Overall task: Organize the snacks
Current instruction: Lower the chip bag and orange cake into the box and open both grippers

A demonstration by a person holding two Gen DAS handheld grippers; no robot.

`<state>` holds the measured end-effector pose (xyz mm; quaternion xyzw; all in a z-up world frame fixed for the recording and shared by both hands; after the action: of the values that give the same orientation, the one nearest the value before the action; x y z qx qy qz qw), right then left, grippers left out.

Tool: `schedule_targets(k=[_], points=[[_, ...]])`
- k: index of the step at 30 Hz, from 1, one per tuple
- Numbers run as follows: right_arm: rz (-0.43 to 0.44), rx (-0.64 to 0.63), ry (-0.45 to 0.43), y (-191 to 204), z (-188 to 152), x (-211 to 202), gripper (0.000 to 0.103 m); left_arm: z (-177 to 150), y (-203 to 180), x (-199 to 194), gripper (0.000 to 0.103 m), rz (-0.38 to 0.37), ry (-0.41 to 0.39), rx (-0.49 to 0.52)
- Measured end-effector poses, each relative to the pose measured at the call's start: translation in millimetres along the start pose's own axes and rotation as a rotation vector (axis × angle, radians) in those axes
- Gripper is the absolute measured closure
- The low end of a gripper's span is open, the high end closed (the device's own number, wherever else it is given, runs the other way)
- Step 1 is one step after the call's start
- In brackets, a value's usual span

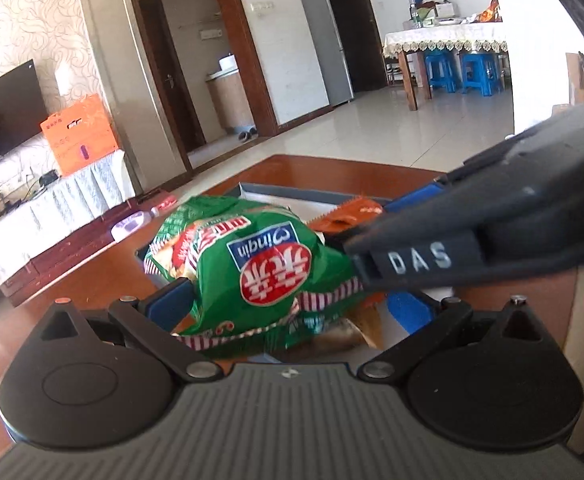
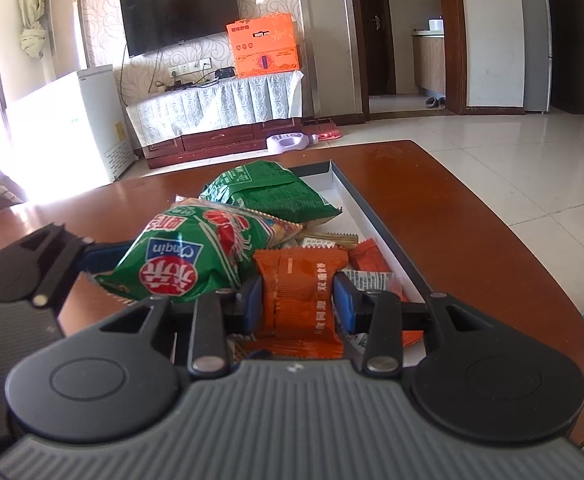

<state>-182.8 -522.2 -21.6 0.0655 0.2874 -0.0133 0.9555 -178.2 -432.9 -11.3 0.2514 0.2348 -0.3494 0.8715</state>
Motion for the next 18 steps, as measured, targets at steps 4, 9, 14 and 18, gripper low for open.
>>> schedule_targets(k=[4,9,14,18], points=[[-0.004,0.010,0.000,-3,-1,1,0.062,6,5,17,0.000,-0.009,-0.013,-0.010],[0.008,0.027,-0.001,-5,-4,-2,0.061,6,1,-4,0.000,0.042,-0.057,0.048],[0.011,0.024,0.010,-4,-4,1,0.060,-2,-6,-33,0.000,0.078,-0.132,0.106],[-0.018,0.019,0.025,-4,-8,2,0.050,-5,-4,-32,0.000,0.078,-0.103,0.083]])
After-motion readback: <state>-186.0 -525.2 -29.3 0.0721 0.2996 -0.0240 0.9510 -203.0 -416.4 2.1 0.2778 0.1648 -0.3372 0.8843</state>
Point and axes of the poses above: each gripper's, at about its wrist camera, not at the fingertips, and x roughly the way its jaws point, y to its left, z to its top, the point moved 5 cm from there along x, roughly the way its jaws point, and after that the axes turned 9 degrees about y, right-handed, at the moved point
